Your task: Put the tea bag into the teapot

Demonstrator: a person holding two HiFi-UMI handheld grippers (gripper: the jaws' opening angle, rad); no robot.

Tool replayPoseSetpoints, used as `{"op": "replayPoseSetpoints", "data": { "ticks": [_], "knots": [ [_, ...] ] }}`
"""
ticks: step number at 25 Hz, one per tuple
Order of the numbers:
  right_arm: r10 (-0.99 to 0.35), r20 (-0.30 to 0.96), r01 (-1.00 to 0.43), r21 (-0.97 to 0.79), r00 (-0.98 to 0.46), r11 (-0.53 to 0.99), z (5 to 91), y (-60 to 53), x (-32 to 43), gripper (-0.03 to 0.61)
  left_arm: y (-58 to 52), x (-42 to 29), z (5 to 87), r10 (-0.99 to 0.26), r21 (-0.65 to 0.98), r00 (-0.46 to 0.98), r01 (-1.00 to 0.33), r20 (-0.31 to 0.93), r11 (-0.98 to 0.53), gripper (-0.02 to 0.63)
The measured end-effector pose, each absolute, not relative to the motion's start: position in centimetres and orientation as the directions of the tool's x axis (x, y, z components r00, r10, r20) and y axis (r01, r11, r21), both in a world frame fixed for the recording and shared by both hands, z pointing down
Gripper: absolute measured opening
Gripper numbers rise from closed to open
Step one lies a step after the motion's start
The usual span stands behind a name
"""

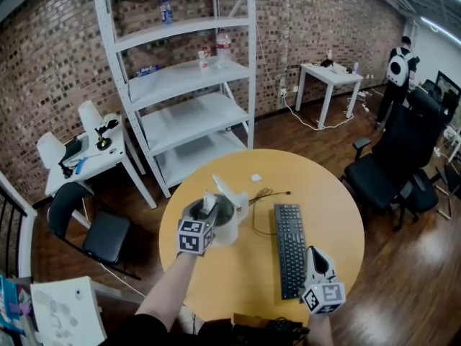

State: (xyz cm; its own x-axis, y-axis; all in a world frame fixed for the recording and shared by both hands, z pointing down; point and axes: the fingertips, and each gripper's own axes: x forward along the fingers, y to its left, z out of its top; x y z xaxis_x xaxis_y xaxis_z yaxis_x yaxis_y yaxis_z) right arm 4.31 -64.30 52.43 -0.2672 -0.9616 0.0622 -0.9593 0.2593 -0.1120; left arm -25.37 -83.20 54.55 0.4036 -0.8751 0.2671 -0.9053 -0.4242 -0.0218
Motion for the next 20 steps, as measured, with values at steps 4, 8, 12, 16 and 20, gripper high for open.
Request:
{"op": "replayPoseSetpoints", "data": {
  "ticks": [4, 8, 12, 16, 20],
  "knots": [
    [-0.957, 0.063, -0.956, -0.108, -0.282, 0.274, 52.6, -64.3, 4.1, 0.006, -83.3, -25.6, 55.1, -0.876, -0.03, 0.394, -0.908, 0.278, -0.417, 0.261],
    [-0.96, 0.059, -0.957, -0.112, -0.274, 0.266, 52.8, -64.5, 4.5, 0.006, -83.1, -25.8, 54.6, -0.884, -0.023, 0.394, -0.911, 0.251, -0.412, 0.261],
    [-0.959, 0.051, -0.956, -0.109, -0.28, 0.273, 52.5, -64.9, 4.2, 0.006, -82.8, -26.1, 54.0, -0.889, -0.017, 0.393, -0.913, 0.234, -0.408, 0.261],
    [-0.957, 0.048, -0.955, -0.102, -0.284, 0.279, 51.3, -65.5, 3.6, 0.006, -81.9, -26.2, 53.3, -0.895, -0.009, 0.398, -0.913, 0.203, -0.408, 0.261],
    [-0.956, 0.064, -0.957, -0.062, -0.286, 0.282, 50.3, -67.1, 3.1, 0.006, -80.8, -26.0, 52.3, -0.9, 0.003, 0.403, -0.913, 0.166, -0.409, 0.259]
  ]
}}
